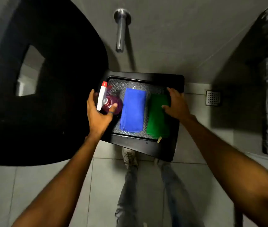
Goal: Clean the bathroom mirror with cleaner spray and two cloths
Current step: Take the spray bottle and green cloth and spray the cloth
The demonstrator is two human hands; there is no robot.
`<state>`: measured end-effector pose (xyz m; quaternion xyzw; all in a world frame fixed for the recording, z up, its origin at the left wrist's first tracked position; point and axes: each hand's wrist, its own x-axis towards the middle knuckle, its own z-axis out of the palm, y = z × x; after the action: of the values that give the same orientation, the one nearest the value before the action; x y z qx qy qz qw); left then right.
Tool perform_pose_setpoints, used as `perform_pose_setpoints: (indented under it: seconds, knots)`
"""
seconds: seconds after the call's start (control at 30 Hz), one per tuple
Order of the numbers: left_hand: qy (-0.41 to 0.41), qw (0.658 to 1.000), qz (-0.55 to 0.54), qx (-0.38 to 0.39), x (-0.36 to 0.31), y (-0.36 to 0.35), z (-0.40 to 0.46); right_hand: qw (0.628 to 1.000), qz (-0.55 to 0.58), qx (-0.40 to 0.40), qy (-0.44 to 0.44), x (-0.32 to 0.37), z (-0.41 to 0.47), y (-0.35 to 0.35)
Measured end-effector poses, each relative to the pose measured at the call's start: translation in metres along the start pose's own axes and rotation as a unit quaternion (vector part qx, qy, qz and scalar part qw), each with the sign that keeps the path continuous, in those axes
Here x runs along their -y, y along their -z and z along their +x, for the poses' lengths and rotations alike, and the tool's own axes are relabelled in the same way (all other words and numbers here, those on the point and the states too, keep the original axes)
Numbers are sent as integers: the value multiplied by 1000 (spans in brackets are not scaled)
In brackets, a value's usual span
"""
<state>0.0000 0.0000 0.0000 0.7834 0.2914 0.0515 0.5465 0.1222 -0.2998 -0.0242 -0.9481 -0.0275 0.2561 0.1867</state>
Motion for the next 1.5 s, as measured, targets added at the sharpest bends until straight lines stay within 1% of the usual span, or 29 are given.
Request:
perform_pose_setpoints:
  seconds: [0.07, 0.13, 0.2, 0.27, 0.3, 0.37, 0.4, 0.43, 0.5, 0.53, 0.57, 0.6, 0.67, 0.73, 0.77, 0.87, 0.9, 0.93, 0.97, 1.0, 1.03, 1.07, 1.13, 1.2, 1.27, 1.33, 1.4, 1.5]
  knots:
    - [-9, 1000, -2, 23, 6, -4, 16, 998, -41, 48, -17, -4, 21, 0]
    - [-16, 998, 7, 65, 7, -5, 28, 994, -14, 83, -71, -9, 37, 5]
    - [-29, 997, 18, 70, 6, -7, 35, 992, 6, 82, -94, -12, 46, 5]
    - [-85, 992, 22, 92, 4, -5, 43, 992, 37, 71, -99, -12, 43, 6]
    - [-107, 988, 23, 110, 4, -3, 47, 991, 74, 67, -89, -11, 40, 5]
    - [-133, 980, 25, 143, 5, -3, 54, 977, 198, 66, -41, -11, 29, 2]
    - [-133, 978, 24, 157, 6, -2, 55, 955, 282, 83, -31, -8, 19, 1]
    - [-132, 976, 28, 170, 8, -2, 57, 915, 386, 112, -38, -5, 9, 0]
    - [-124, 978, 42, 162, 3, 0, 53, 793, 576, 173, -93, 0, -9, -1]
    - [-126, 979, 38, 153, -3, 2, 50, 742, 629, 197, -122, 3, -15, -1]
    - [-127, 981, 28, 142, -11, 3, 47, 706, 662, 209, -144, 4, -22, 3]
    - [-122, 984, 18, 126, -24, 3, 43, 675, 688, 217, -156, 6, -29, 8]
    - [-102, 991, -15, 91, -56, 7, 29, 629, 731, 211, -159, 15, -44, 32]
    - [-100, 992, -28, 76, -92, 14, 17, 595, 766, 195, -142, 29, -55, 67]
    - [-103, 992, -30, 70, -115, 20, 9, 585, 778, 191, -127, 39, -62, 92]
    - [-105, 991, -66, 45, -198, 35, -5, 578, 799, 157, -55, 77, -80, 182]
    - [-113, 989, -80, 46, -233, 41, -8, 586, 798, 141, -23, 92, -89, 223]
    - [-119, 987, -93, 53, -251, 41, -11, 583, 800, 139, -2, 102, -95, 246]
    - [-135, 982, -110, 67, -292, 45, -10, 594, 794, 123, 22, 118, -105, 291]
    - [-136, 980, -119, 88, -315, 43, -11, 599, 793, 107, 31, 129, -110, 320]
    - [-147, 977, -122, 93, -345, 44, -10, 600, 792, 95, 50, 140, -118, 354]
    - [-167, 973, -132, 93, -387, 50, -12, 614, 782, 72, 82, 155, -133, 399]
    - [-203, 963, -141, 107, -451, 56, -17, 620, 771, 46, 139, 178, -157, 468]
    - [-257, 942, -182, 116, -505, 64, -22, 624, 762, 23, 173, 198, -180, 526]
    - [-329, 906, -244, 108, -556, 76, -32, 634, 747, 0, 201, 212, -204, 579]
    - [-401, 868, -264, 129, -598, 90, -39, 637, 739, -19, 219, 223, -224, 620]
    - [-428, 839, -285, 177, -639, 101, -44, 648, 727, -32, 225, 234, -242, 658]
    - [-423, 815, -301, 257, -695, 110, -56, 666, 702, -43, 248, 245, -265, 705]
